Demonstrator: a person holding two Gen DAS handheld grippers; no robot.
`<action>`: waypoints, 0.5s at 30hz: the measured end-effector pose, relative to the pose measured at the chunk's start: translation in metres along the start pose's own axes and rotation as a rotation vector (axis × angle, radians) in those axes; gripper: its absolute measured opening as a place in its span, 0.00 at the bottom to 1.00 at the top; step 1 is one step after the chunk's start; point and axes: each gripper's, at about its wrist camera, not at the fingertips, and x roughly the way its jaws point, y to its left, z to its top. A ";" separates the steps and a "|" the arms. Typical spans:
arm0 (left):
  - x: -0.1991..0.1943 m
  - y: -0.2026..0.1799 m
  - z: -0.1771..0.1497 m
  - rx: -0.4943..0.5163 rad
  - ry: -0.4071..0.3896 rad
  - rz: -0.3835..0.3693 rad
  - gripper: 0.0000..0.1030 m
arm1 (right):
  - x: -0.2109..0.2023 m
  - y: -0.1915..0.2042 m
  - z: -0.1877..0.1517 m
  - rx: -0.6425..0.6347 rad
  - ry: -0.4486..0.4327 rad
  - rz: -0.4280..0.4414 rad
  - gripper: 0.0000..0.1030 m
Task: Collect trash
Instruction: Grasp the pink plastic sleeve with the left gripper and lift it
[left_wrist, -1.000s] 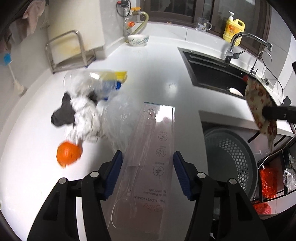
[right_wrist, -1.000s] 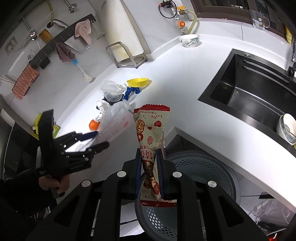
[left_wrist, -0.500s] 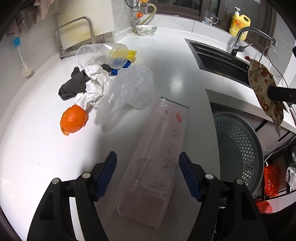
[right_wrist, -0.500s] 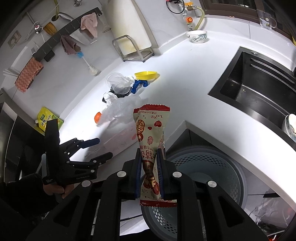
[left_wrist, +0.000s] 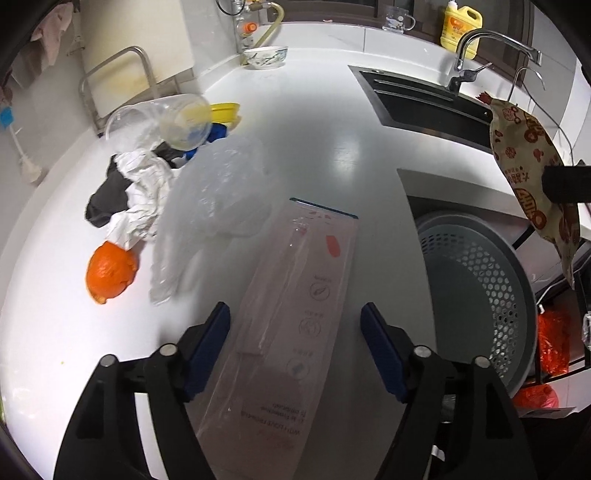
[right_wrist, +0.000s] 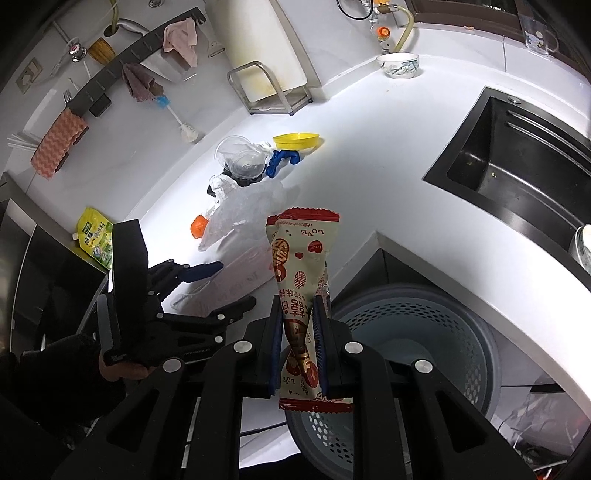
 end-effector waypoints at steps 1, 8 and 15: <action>0.000 0.000 0.001 -0.009 0.003 -0.018 0.57 | -0.001 -0.001 0.000 0.002 -0.001 -0.002 0.15; -0.006 -0.006 -0.001 -0.048 0.011 -0.015 0.54 | -0.007 -0.013 -0.003 0.022 -0.008 -0.003 0.15; -0.031 -0.019 0.002 -0.145 -0.002 0.042 0.54 | -0.015 -0.020 -0.007 0.006 -0.001 0.018 0.15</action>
